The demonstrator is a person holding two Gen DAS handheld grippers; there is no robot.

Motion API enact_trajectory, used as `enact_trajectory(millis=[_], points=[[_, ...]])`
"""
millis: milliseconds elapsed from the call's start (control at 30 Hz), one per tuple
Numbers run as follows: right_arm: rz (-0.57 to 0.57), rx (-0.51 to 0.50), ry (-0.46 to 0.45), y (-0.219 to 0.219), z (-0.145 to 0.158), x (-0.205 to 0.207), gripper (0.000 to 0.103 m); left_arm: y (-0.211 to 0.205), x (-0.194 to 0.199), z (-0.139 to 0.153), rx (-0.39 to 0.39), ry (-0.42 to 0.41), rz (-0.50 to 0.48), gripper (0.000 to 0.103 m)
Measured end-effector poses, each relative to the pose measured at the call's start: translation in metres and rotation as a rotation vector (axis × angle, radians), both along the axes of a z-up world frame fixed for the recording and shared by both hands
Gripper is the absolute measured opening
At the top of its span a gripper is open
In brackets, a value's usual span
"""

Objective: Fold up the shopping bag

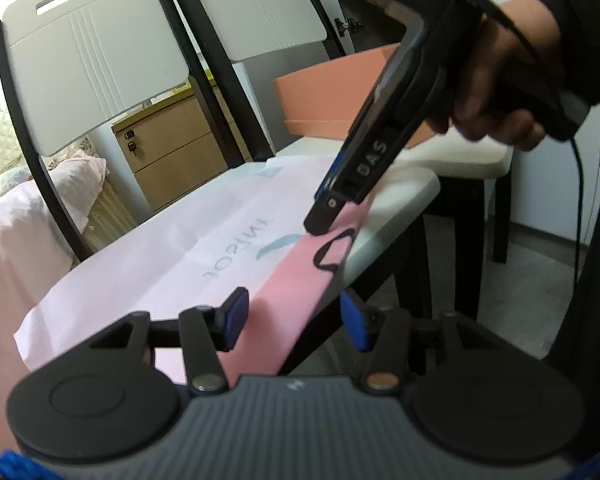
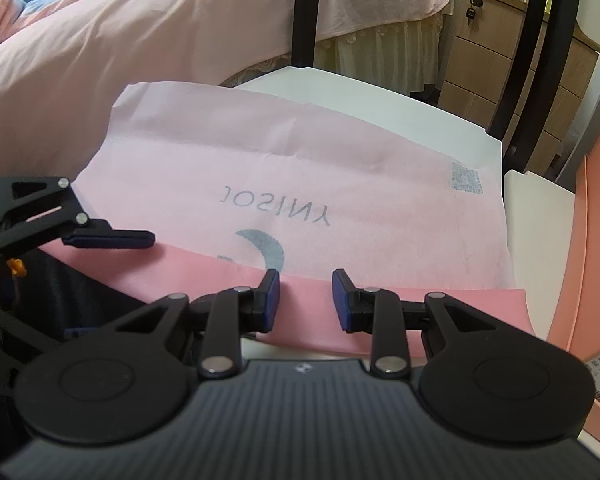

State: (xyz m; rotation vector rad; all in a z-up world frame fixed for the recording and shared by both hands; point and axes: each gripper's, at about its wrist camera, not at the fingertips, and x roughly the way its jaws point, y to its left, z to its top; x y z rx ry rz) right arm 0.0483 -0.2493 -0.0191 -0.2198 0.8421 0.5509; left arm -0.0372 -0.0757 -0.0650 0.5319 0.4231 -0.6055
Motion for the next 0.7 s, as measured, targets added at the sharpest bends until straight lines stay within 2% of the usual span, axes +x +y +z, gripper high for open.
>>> enact_trajectory(millis=[333, 600, 700], points=[[0.003, -0.001, 0.014, -0.0003, 0.0006, -0.0019, 0.032, -0.0022, 0.001, -0.0044, 0.045, -0.011, 0.026, 0.052], [0.003, -0.008, 0.021, -0.0006, 0.0018, -0.0036, 0.032, 0.0, -0.0017, -0.0029, 0.055, -0.02, 0.004, 0.041], [0.002, -0.013, 0.023, -0.0011, 0.0022, -0.0028, 0.032, 0.002, -0.0029, 0.0001, 0.036, -0.011, -0.016, 0.033]])
